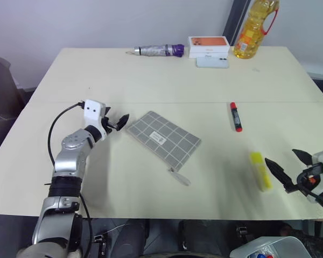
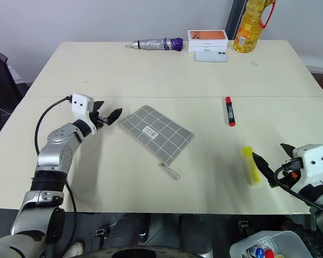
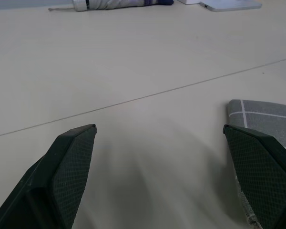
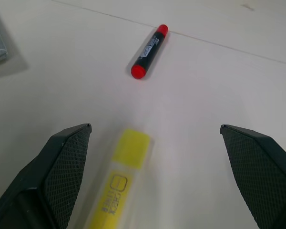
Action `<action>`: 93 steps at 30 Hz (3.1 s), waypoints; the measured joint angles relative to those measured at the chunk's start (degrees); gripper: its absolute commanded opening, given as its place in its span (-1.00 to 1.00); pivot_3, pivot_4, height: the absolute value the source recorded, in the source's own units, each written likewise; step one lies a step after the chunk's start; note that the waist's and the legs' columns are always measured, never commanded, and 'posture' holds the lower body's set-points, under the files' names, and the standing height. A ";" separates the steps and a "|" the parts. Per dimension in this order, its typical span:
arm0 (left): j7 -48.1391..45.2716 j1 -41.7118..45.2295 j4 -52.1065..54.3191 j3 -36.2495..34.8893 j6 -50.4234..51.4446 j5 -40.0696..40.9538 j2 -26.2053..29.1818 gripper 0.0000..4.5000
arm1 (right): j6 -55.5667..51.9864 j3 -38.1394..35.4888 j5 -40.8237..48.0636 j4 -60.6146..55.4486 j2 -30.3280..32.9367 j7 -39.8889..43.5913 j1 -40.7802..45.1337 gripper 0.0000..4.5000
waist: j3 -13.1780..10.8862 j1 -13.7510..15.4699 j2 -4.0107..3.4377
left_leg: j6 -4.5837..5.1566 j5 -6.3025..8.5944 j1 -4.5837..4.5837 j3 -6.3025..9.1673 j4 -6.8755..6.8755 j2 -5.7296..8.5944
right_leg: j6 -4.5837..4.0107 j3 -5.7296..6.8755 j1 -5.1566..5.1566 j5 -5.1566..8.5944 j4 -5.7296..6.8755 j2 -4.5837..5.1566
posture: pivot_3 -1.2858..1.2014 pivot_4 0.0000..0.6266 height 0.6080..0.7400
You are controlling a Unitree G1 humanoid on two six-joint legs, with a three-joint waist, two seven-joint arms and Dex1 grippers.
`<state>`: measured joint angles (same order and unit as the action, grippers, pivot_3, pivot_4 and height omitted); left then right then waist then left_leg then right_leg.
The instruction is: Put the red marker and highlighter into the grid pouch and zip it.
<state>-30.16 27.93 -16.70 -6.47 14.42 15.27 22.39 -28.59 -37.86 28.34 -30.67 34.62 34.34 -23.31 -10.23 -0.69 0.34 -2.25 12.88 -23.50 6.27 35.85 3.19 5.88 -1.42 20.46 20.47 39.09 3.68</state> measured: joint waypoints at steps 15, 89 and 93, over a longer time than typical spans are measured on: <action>1.17 -1.04 3.43 -0.10 2.27 0.12 0.10 0.99 | 0.36 2.60 -0.70 4.76 1.76 1.58 5.71 1.00 | 0.00 -0.16 0.00 | 0.00 0.00 0.01 0.00 0.03 0.00 | 0.00 0.01 0.00 0.00 0.03 -0.01 | 0.03 -0.52 1.00; -29.89 18.32 -39.04 16.68 -49.97 -20.52 12.58 1.00 | -11.32 41.50 -20.42 12.01 3.25 -1.27 33.55 -0.98 | 0.02 -0.71 0.00 | 0.03 0.01 -0.02 0.02 0.12 0.01 | 0.01 0.06 0.12 0.00 0.24 -0.10 | 0.03 -0.52 1.00; -28.10 18.93 -40.54 16.65 -49.76 -21.24 13.29 1.00 | -13.62 41.82 -17.99 6.85 5.39 2.71 31.04 -0.98 | 0.02 -0.89 0.00 | 0.03 0.01 -0.02 0.03 0.16 0.00 | 0.01 0.06 0.11 0.00 0.27 -0.10 | 0.03 -0.52 1.00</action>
<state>-58.26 46.86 -57.24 10.19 -35.34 -5.97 35.69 -42.21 3.95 10.36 -23.83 40.01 37.05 7.73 -10.22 -1.58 0.34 -2.22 12.89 -23.52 6.29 36.01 3.19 5.88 -1.36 20.57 20.47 39.37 3.57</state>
